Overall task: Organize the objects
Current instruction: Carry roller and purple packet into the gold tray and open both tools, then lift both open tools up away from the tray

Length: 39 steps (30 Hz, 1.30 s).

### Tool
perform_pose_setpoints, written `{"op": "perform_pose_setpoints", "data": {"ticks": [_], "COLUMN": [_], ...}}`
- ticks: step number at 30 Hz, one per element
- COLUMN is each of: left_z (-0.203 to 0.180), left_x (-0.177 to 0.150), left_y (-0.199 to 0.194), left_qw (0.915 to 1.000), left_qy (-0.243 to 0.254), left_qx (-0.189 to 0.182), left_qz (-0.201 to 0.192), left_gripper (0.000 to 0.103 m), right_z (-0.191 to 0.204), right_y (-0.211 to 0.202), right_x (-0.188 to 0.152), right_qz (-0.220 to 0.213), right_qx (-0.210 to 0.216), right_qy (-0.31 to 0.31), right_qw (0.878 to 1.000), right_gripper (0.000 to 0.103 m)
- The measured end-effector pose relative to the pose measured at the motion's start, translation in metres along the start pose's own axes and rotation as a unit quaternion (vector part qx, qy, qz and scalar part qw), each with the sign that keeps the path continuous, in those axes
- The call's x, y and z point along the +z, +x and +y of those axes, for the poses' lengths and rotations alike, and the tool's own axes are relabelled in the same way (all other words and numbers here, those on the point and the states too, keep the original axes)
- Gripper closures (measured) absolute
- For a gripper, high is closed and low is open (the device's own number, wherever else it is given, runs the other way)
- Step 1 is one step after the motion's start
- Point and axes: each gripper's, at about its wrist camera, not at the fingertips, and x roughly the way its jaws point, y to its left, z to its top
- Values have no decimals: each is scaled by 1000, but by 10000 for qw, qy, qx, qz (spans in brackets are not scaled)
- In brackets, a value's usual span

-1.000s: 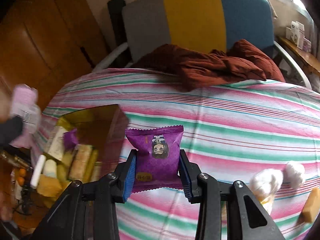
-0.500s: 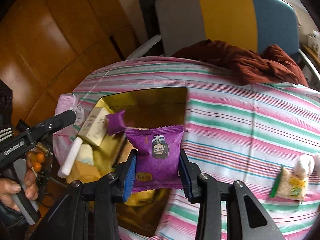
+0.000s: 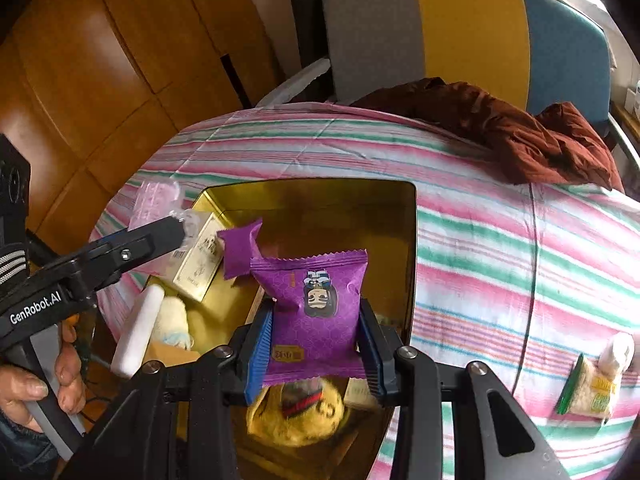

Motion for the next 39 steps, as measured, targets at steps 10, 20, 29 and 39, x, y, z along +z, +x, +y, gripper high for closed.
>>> {"op": "perform_pose_setpoints", "data": {"ticks": [10, 20, 29, 39], "left_z": [5, 18, 9, -5], "left_x": [16, -18, -32, -47], "left_y": [18, -5, -25, -44], "left_qw": [9996, 9990, 9981, 9940], "left_qy": [-246, -235, -77, 378], "left_qx": [107, 386, 559, 847], "left_qz": [-55, -57, -232, -572], "left_gripper": [16, 16, 16, 13], "right_z": [-13, -17, -3, 6], "right_y": [16, 12, -2, -15], "right_x": [15, -12, -22, -33], "right_qz": [-79, 60, -82, -203], "right_qx": [-368, -316, -393, -438], "right_qy": [273, 523, 392, 329], "right_qw": [9989, 9981, 9984, 9983], "right_gripper": [52, 51, 51, 51]}}
